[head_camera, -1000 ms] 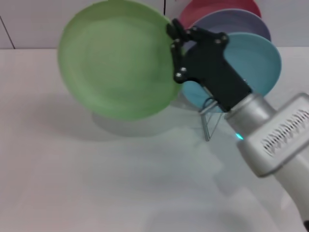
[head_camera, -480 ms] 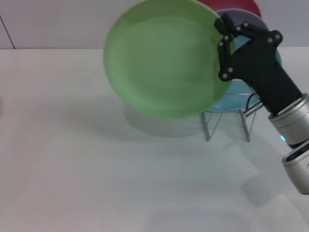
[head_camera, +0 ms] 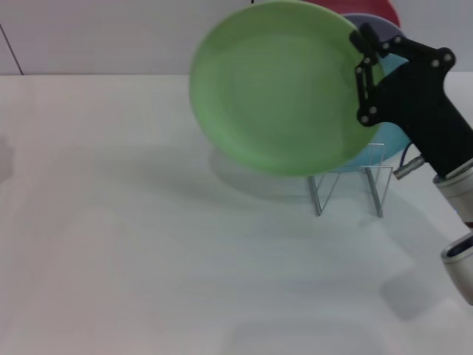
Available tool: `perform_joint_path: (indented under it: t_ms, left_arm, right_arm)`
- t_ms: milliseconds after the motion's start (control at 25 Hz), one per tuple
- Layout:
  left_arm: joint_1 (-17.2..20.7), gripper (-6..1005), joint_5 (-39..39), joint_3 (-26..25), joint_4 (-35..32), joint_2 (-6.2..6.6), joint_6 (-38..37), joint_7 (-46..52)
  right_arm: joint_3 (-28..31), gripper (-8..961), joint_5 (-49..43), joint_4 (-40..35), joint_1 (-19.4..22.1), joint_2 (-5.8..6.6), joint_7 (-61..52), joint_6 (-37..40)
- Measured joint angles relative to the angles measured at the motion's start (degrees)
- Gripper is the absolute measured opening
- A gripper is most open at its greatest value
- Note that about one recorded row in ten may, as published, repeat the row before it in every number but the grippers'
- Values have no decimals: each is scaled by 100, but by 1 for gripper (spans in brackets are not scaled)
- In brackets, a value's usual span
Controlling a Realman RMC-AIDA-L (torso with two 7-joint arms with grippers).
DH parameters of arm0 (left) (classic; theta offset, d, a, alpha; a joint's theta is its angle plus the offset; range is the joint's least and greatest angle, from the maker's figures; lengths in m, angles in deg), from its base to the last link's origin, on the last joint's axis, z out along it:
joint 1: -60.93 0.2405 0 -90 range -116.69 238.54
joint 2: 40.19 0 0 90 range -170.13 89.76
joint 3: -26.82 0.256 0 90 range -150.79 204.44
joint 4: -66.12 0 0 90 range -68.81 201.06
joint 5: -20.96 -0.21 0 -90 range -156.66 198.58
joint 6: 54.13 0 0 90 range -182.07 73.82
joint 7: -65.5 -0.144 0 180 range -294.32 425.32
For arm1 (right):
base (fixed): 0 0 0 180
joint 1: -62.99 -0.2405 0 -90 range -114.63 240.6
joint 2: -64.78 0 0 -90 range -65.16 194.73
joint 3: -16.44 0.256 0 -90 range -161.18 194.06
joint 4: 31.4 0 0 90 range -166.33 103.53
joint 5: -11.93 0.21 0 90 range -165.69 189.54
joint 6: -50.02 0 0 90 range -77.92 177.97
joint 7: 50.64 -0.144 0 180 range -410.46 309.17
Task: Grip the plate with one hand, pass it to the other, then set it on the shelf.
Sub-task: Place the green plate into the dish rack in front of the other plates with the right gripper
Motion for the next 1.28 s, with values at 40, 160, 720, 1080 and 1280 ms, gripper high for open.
perform_joint_path:
  t_ms: [40, 160, 720, 1080, 1280]
  left_arm:
    - [0, 598, 0, 0, 11, 0, 0, 0]
    - [-5, 598, 1, 0, 54, 0, 0, 3]
    - [42, 599, 1, 0, 304, 0, 50, 25]
    - [67, 599, 0, -6, 454, -16, 132, 61]
    - [89, 599, 3, -40, 562, -17, 221, 61]
  right_arm:
    - [2, 29, 0, -103, -23, 3, -29, 69]
    - [-26, 29, 1, -417, -119, 37, -289, 324]
    - [-277, 27, 4, -1257, -431, 501, -750, 712]
    - [-638, 24, 29, -1529, -649, 753, -747, 787]
    - [-827, 23, 37, -1745, -753, 797, -734, 826]
